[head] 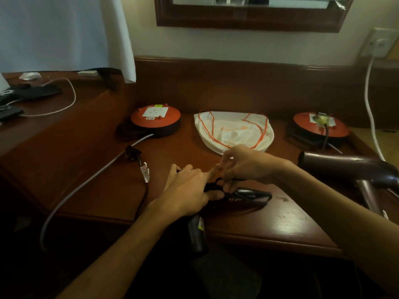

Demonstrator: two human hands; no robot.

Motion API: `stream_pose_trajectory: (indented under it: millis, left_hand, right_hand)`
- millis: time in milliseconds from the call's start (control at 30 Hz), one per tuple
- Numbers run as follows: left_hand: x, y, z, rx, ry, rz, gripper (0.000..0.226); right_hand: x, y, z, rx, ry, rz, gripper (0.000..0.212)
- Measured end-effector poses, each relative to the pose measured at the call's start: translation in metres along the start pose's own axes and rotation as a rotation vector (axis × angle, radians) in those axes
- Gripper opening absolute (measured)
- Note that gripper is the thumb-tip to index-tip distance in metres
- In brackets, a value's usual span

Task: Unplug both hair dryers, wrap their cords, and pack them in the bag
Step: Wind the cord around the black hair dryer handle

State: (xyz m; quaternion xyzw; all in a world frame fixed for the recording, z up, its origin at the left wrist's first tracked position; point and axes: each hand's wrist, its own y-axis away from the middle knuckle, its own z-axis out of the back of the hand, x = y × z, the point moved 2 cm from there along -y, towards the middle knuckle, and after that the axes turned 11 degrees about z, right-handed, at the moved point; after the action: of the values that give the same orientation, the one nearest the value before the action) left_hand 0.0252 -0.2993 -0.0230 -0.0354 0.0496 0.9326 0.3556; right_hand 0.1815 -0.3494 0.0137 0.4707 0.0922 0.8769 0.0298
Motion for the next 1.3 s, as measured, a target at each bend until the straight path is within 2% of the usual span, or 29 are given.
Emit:
stream_pose_trajectory:
  millis: [100, 167, 233, 367, 467, 567, 633, 767, 833, 1000, 1067, 1133, 1233, 1300]
  left_hand:
    - [-0.005, 0.000, -0.002, -0.015, 0.008, 0.004, 0.047]
    - [-0.007, 0.002, -0.002, -0.028, 0.032, -0.015, 0.044]
    - [-0.010, 0.004, -0.004, -0.050, 0.048, -0.029, 0.042]
    - [-0.006, 0.003, 0.001, -0.031, 0.028, -0.006, 0.040]
    - [-0.002, 0.003, 0.016, -0.012, 0.034, -0.010, 0.043]
    - [-0.006, 0.007, 0.044, 0.007, 0.025, -0.060, 0.038]
    - [-0.010, 0.008, 0.064, 0.042, 0.020, -0.085, 0.039]
    - [-0.007, 0.011, 0.093, 0.160, 0.146, -0.105, 0.046]
    - [-0.008, 0.015, 0.102, 0.219, 0.231, -0.128, 0.052]
    - [-0.026, 0.020, 0.114, 0.112, 0.081, -0.135, 0.058]
    - [-0.032, 0.022, 0.115, 0.107, 0.102, -0.144, 0.066]
    - [-0.033, 0.024, 0.116, 0.091, 0.126, -0.148, 0.071]
    - [-0.030, 0.020, 0.114, 0.063, 0.121, -0.155, 0.070]
    - [-0.027, 0.014, 0.104, 0.054, 0.108, -0.146, 0.067]
  right_hand:
    - [0.003, 0.000, 0.003, -0.001, 0.282, 0.018, 0.034]
    - [0.005, 0.002, 0.001, -0.002, 0.537, 0.054, 0.046]
    - [0.007, 0.005, -0.001, 0.027, 0.708, 0.114, 0.048]
    - [0.005, 0.017, 0.003, 0.209, 0.837, 0.243, 0.035]
    - [-0.003, 0.022, 0.008, 0.167, 0.909, 0.319, 0.030]
    - [0.000, 0.031, 0.017, 0.051, 0.994, 0.484, 0.030]
    - [0.010, 0.040, 0.028, -0.017, 0.987, 0.578, 0.030]
    - [0.027, 0.060, 0.054, -0.116, 0.907, 0.618, 0.027]
    - [0.029, 0.068, 0.064, -0.187, 0.855, 0.607, 0.039]
    - [0.029, 0.083, 0.082, -0.294, 0.430, 0.503, 0.052]
    - [0.031, 0.093, 0.098, -0.293, 0.279, 0.427, 0.062]
    - [0.033, 0.106, 0.117, -0.194, 0.209, 0.338, 0.055]
    - [0.037, 0.123, 0.129, -0.020, 0.332, 0.318, 0.027]
    - [0.041, 0.128, 0.123, -0.013, 0.413, 0.325, 0.019]
